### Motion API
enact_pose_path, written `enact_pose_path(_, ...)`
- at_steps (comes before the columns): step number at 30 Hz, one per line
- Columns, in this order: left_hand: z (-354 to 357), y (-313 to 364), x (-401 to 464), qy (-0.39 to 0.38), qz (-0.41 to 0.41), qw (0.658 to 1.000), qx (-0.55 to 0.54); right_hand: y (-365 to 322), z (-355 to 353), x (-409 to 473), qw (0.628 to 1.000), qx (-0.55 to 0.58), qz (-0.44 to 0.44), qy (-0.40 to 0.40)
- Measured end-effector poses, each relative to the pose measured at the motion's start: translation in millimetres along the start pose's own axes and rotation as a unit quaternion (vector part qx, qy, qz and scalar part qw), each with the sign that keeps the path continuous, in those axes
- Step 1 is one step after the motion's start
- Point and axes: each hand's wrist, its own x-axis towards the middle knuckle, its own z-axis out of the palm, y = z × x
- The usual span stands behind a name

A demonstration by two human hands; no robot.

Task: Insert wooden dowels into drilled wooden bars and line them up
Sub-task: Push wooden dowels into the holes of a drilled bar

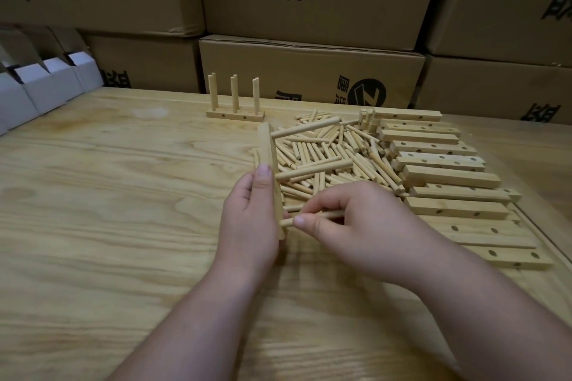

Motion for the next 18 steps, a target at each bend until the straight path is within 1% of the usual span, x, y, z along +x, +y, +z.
enact_pose_path(2,0.6,-1.8,0.9,0.000,-0.021,1.000,0.000,-1.8,-5.3,-0.9,0.989,-0.140,-0.050,0.012)
enact_pose_path(3,1.1,-2.0,1.1,-0.003,-0.027,1.000,-0.003,-3.2,-6.6,-1.5,0.979,-0.188,-0.072,0.010)
enact_pose_path(5,2.3,-1.2,1.3,-0.011,-0.032,0.999,-0.009,-5.3,-3.5,-2.8,0.971,-0.214,-0.104,-0.012)
enact_pose_path(8,2.1,-1.2,1.5,-0.013,-0.024,1.000,-0.008,-8.1,8.2,-5.8,0.974,-0.186,-0.129,-0.027)
enact_pose_path(12,1.7,0.2,-1.1,-0.019,-0.008,1.000,-0.015,-5.1,13.9,-4.4,0.980,-0.146,-0.129,-0.029)
enact_pose_path(14,2.4,1.8,-2.9,-0.024,0.009,1.000,-0.014,-1.0,15.8,-2.5,0.986,-0.113,-0.114,-0.041)
enact_pose_path(18,2.6,4.8,-5.9,-0.029,0.042,0.999,-0.004,4.4,17.2,-0.1,0.995,-0.022,-0.052,-0.078)
